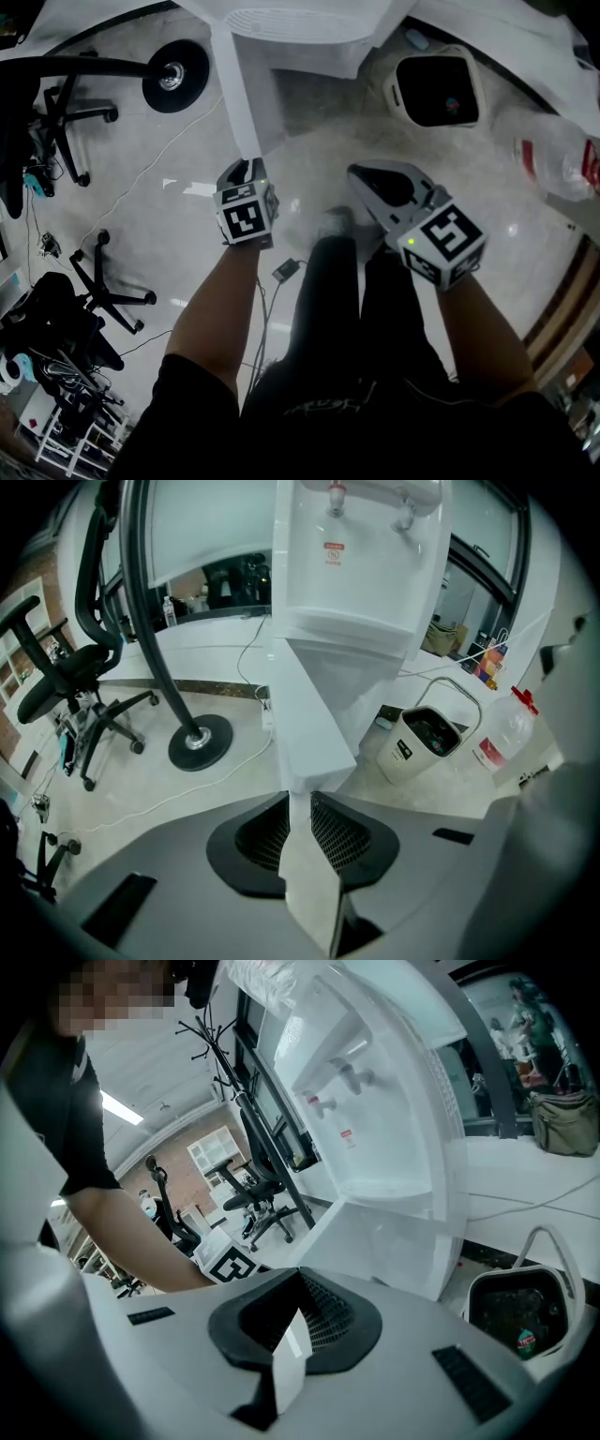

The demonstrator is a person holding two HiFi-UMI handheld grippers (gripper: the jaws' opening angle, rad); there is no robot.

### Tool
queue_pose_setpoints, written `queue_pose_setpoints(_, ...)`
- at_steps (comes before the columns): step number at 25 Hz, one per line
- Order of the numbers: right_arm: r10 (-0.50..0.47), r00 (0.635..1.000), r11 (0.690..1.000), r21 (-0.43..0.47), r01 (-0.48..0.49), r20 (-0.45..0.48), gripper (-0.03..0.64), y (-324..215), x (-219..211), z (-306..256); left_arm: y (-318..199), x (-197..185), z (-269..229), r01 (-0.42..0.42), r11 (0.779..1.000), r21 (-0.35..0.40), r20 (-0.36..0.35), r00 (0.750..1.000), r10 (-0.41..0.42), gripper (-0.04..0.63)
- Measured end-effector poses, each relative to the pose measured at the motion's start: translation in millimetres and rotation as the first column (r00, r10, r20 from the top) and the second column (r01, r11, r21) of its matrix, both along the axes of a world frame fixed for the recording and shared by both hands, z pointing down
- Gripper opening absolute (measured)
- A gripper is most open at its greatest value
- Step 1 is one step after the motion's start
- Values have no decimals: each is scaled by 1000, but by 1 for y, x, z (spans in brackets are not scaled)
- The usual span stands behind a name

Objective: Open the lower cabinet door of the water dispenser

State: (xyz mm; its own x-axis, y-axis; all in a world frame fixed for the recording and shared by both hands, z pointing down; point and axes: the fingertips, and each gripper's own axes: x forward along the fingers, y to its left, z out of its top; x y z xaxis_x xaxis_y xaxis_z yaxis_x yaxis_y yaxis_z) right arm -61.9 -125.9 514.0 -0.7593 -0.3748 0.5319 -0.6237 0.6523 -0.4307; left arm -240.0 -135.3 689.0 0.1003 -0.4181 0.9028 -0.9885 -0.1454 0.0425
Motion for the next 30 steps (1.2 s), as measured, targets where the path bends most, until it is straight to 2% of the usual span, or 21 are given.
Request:
queue_pose_setpoints(3,-1,1000,1000,-21,1,-8,12,0,-8,-1,-1,-10,0,2,1000,-4,11,1000,-2,71)
queue_pose_setpoints(15,-38,999,999,-3,38,-15,12,-4,-35,-2,-4,-56,-1,5,1000,1,56,998,-5,55)
queue_pose_setpoints(21,-62,998,998,5,63,-16,12,-3,-45,3,-9,-89,2,60,998,-6,105,993,-59,38)
queue_pose_setpoints(24,-70,997,997,9,70,-16,12,-5,-53,1,-13,-102,4,60,998,-30,129,990,-56,31)
queue_pose_setpoints(27,-64,998,998,-6,64,-19,12,-6,-58,2,-15,-110,6,62,998,-34,131,990,-57,29)
queue_pose_setpoints(30,-70,997,998,3,70,-20,12,-6,-61,3,-16,-116,6,110,994,-24,113,988,-107,29)
